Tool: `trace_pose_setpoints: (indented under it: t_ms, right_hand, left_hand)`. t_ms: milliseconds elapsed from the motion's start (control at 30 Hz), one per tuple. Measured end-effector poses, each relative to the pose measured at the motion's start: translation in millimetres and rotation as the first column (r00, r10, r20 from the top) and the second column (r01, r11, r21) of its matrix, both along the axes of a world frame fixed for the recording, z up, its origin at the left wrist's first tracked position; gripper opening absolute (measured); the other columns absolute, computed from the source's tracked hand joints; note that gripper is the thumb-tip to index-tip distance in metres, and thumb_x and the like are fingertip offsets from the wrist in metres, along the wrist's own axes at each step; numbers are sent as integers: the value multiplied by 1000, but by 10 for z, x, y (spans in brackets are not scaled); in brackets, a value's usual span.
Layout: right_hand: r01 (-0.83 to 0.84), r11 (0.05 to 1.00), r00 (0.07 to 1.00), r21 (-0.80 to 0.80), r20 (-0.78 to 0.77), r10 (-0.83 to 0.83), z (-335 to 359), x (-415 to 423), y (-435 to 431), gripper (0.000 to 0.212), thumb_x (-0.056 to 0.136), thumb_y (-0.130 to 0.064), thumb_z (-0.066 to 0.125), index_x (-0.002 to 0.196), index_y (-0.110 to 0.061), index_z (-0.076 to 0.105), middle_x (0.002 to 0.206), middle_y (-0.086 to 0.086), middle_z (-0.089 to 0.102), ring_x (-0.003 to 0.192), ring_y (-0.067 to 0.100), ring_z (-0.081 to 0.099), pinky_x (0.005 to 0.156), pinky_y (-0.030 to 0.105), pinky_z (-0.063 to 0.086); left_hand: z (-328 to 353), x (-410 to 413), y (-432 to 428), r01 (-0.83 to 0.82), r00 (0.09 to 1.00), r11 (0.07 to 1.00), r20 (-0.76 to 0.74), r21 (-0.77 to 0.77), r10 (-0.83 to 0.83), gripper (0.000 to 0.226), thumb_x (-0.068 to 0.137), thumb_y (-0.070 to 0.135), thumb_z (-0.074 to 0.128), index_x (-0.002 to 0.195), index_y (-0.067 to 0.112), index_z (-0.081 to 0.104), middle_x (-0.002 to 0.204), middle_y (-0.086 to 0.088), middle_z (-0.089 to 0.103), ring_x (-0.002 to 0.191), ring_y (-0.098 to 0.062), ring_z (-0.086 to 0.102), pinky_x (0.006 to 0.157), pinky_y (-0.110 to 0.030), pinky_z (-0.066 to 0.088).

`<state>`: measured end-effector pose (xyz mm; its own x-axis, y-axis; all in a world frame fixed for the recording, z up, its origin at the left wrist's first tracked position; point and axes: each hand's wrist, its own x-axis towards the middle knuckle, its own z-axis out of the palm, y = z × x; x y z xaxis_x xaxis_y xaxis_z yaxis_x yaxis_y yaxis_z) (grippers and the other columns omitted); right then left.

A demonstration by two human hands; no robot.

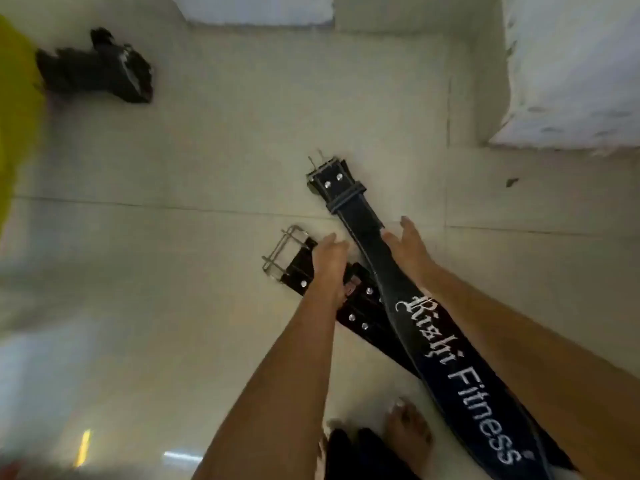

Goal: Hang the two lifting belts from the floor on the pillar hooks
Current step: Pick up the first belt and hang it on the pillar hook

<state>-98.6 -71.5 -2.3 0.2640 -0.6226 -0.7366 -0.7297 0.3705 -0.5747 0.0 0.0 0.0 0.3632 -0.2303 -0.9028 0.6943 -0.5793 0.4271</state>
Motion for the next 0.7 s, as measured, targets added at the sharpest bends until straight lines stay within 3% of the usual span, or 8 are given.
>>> trace_pose_setpoints:
  t_ms: [67, 133, 200, 267, 333, 467, 533, 700]
  right_hand:
    - [35, 996, 999, 83, -2, -35, -362, 67, -78, 48, 97, -36, 37, 134, -7, 41, 141, 19, 44, 126, 31, 46, 106, 43, 38]
    - [95, 977, 994, 192, 35, -103, -442, 80, -157, 36, 97, -30, 38, 113, -5, 58, 120, 21, 59, 102, 27, 55, 88, 34, 44]
    - [126, 981, 989, 146, 55, -135, -298, 0, -157, 38, 98, -28, 38, 112, 0, 60, 112, 20, 61, 95, 25, 55, 87, 34, 44]
    - [202, 972, 976, 120, 57, -210, 139, -53, -132, 43, 96, -37, 42, 106, -2, 63, 91, 12, 64, 84, 24, 59, 82, 31, 46]
    - [291, 945, 944, 150, 113, -309, 814, -145, -123, 40, 92, -42, 49, 94, -6, 67, 75, 5, 63, 68, 18, 59, 67, 24, 47]
    - [336, 919, 893, 208, 239, -381, 2728, -570, -9, 29, 86, -29, 62, 92, -2, 70, 85, 12, 70, 75, 23, 65, 77, 34, 53]
    - [340, 926, 890, 165, 260, -373, 3816, -896, 141, 17, 87, -22, 61, 90, -7, 69, 79, 8, 69, 68, 17, 65, 69, 29, 53]
    - [444, 895, 789, 45, 454, -414, 5992, -1621, 502, 32, 95, -26, 49, 116, -6, 62, 92, 5, 70, 75, 11, 69, 61, 18, 55]
  left_hand:
    - [-359, 80, -212, -33, 998, 999, 57, -41, 35, 24, 95, 6, 44, 112, -3, 58, 99, -14, 59, 81, -20, 58, 68, -31, 48]
    - [-482, 156, -376, -143, 990, 985, -19, -93, 142, 18, 97, 11, 44, 98, 1, 60, 85, -10, 59, 73, -18, 56, 70, -31, 50]
    - [-441, 143, -381, -233, 971, 965, -84, -124, 224, 23, 95, 19, 53, 106, -1, 59, 89, -11, 63, 77, -21, 60, 77, -34, 53]
    - [-18, 122, -334, -211, 975, 967, -102, -142, 198, 18, 90, 19, 61, 97, 2, 60, 91, -10, 65, 79, -21, 62, 71, -31, 56]
    - [615, -9, -294, -142, 985, 977, -125, -159, 123, 10, 88, 15, 64, 90, 6, 60, 86, -8, 66, 73, -18, 64, 62, -25, 57]
    - [2505, -529, -103, 106, 985, 977, -114, -184, -128, 12, 85, 16, 67, 92, 6, 66, 83, -7, 69, 61, -14, 68, 55, -23, 57]
    - [3599, -839, 6, 247, 963, 938, -45, -242, -265, 21, 86, 22, 66, 96, 3, 70, 86, -8, 72, 62, -15, 69, 52, -21, 54]
    - [5857, -1478, 26, 322, 947, 822, 147, -470, -287, 37, 87, 34, 63, 97, -1, 70, 89, -12, 73, 74, -19, 67, 69, -32, 57]
